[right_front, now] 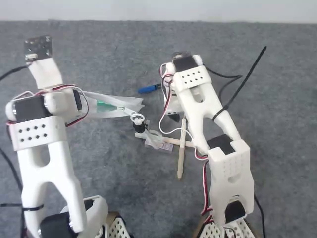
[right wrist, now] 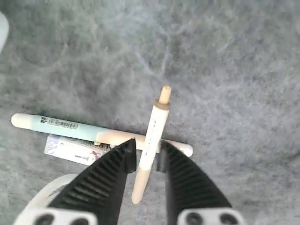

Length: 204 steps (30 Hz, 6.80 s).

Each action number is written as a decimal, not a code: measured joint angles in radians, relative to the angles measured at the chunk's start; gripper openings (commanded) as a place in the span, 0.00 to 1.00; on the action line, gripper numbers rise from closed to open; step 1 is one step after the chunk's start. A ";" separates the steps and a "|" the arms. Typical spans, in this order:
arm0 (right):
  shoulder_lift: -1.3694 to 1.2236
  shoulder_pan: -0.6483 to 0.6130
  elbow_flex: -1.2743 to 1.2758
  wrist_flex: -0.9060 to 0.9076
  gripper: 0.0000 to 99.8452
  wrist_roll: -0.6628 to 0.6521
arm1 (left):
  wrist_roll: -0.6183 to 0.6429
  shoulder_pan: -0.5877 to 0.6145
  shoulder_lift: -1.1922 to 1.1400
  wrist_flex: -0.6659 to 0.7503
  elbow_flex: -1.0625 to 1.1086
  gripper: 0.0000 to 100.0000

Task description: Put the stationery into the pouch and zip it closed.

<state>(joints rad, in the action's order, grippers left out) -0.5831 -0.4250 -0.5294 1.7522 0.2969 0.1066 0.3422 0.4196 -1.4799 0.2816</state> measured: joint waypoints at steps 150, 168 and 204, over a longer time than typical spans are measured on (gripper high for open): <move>1.157 -0.413 0.695 -1.120 0.01 -0.272 | 0.006 -0.018 -0.002 0.000 -0.011 0.01; 1.303 -0.420 1.152 -1.297 0.01 -0.628 | 0.006 -0.020 -0.002 0.000 -0.011 0.01; 1.277 -0.358 1.260 -1.303 0.01 -0.718 | -0.044 -0.020 -0.017 -0.229 -0.198 0.16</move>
<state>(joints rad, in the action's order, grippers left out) 0.6935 -0.7825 0.7304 0.4496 -0.4212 0.0621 0.3222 0.4028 -1.7085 0.0836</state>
